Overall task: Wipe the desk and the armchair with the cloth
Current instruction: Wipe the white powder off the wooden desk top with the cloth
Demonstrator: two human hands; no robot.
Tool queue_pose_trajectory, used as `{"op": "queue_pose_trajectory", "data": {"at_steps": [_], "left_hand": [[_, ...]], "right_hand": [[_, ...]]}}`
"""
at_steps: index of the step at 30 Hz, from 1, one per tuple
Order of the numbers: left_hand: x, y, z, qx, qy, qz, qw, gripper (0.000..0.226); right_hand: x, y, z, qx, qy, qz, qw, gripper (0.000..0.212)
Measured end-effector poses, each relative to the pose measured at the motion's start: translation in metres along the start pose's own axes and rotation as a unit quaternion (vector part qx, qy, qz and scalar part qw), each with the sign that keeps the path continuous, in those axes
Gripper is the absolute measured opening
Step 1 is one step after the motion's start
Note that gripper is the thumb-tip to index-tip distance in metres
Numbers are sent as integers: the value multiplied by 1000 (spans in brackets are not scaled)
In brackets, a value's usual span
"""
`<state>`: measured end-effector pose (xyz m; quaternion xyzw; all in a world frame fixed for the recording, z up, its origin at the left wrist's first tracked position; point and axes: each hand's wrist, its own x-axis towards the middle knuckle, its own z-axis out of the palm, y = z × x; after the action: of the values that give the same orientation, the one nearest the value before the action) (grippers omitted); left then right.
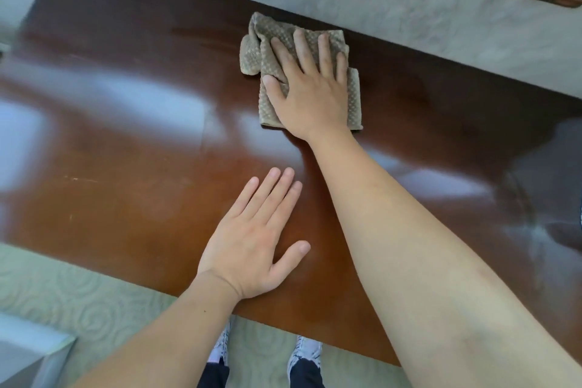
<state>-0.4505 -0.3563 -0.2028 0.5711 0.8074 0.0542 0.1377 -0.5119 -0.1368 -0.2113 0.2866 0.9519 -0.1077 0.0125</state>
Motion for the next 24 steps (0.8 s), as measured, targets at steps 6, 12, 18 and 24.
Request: {"op": "queue_pose_trajectory", "data": {"at_steps": [6,12,18,24], "left_hand": [[-2,2,-2,4,10,-11,1000,75],[-3,4,-1,-4,24,-16,1000,74],[-4,2,1,-20,46,-16,999,76],[-5,0,3,-4,51,-13,999,78]], "right_hand": [[-91,46,-1,-14,16,85,996,62],[-238,41,14,-18,-1,55,998,66],[-277,40,21,-26,-8,14,1000,67],[-158,49,7,-33,16,15,999,59]]}}
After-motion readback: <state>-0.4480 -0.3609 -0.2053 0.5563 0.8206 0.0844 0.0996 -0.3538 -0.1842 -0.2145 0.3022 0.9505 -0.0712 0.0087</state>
